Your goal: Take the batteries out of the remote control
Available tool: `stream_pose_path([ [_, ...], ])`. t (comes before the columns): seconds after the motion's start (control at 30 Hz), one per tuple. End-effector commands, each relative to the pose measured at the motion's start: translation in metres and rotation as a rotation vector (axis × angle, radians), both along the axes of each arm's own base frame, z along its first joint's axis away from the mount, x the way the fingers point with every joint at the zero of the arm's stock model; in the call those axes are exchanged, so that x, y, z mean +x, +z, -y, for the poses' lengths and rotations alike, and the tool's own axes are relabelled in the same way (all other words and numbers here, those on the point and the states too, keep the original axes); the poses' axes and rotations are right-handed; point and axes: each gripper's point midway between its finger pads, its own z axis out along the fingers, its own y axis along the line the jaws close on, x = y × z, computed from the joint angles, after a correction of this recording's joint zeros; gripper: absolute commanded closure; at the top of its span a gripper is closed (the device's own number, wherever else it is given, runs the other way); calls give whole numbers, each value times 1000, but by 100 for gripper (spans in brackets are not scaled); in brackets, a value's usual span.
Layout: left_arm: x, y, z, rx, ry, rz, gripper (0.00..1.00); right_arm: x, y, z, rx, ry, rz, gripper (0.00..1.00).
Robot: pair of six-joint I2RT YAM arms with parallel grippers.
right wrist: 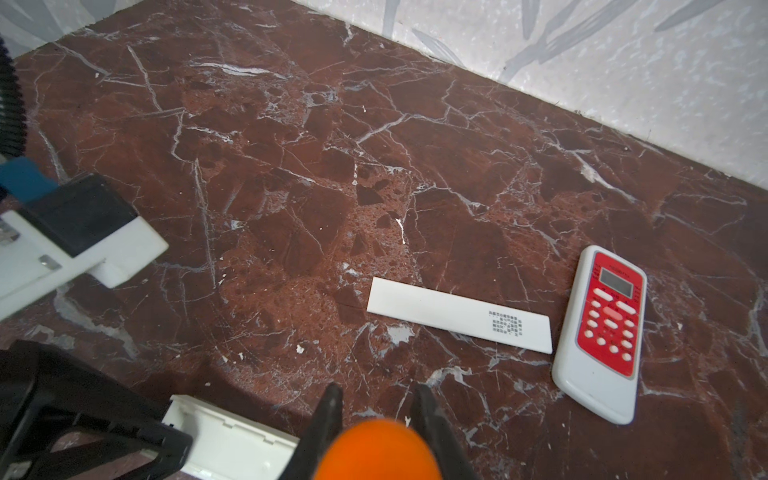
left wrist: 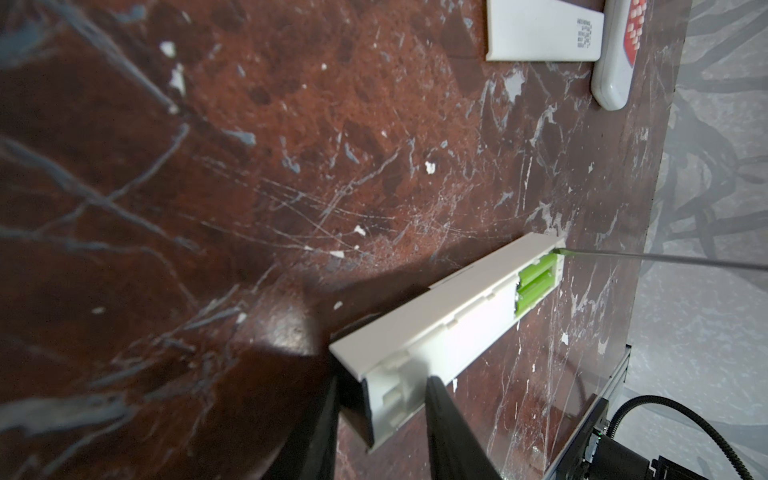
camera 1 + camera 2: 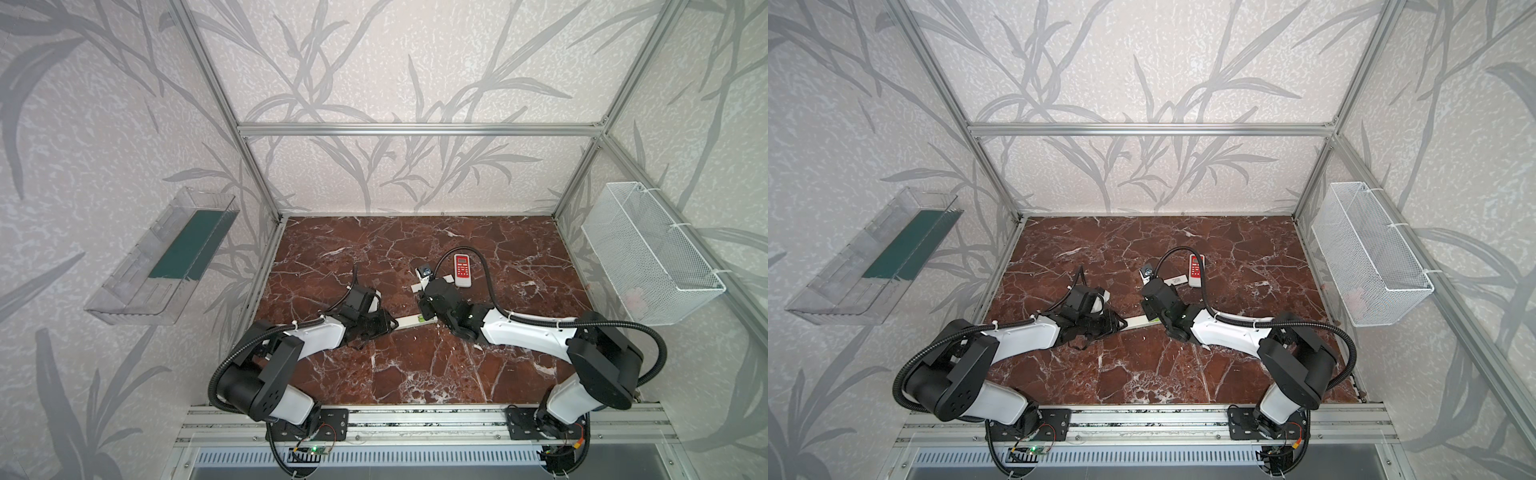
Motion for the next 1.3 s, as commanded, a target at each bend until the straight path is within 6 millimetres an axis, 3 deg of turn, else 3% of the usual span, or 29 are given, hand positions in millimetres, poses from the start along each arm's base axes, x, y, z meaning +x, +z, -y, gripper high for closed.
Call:
stream_pose_path([
  [0.0, -13, -20, -10, 40, 26, -75, 65, -1, -10, 2, -16, -12, -22, 100],
  [0.33, -15, -25, -13, 51, 43, -88, 68, 4, 17, 0, -41, 11, 42, 100],
  [0.63, -17, -26, -14, 54, 44, -95, 68, 2, 11, 2, -43, 0, 27, 100],
  [1.27, -18, -30, -15, 59, 48, -109, 69, 3, 31, 2, -1, -4, 55, 100],
])
